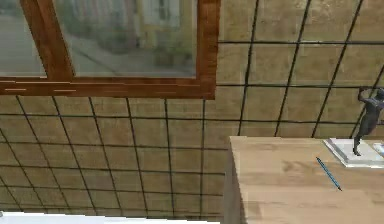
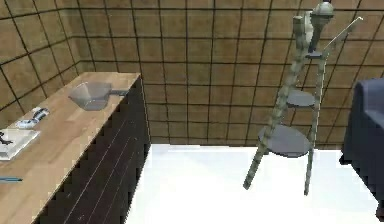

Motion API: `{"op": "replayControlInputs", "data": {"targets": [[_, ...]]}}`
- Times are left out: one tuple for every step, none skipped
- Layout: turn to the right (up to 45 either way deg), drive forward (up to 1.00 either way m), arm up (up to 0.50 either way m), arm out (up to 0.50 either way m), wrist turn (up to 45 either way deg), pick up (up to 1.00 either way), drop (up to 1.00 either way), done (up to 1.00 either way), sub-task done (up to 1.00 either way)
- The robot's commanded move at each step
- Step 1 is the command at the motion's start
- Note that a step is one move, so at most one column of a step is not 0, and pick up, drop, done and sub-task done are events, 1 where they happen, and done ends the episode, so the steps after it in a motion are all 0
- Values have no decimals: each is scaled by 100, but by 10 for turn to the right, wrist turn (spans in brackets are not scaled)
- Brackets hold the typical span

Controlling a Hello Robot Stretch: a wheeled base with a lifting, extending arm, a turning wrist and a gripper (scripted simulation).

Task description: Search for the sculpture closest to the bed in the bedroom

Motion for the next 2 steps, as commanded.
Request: {"op": "replayControlInputs", "data": {"targets": [[420,0,0,0,0,0,0,0,0],[0,0,0,0,0,0,0,100,0]]}}
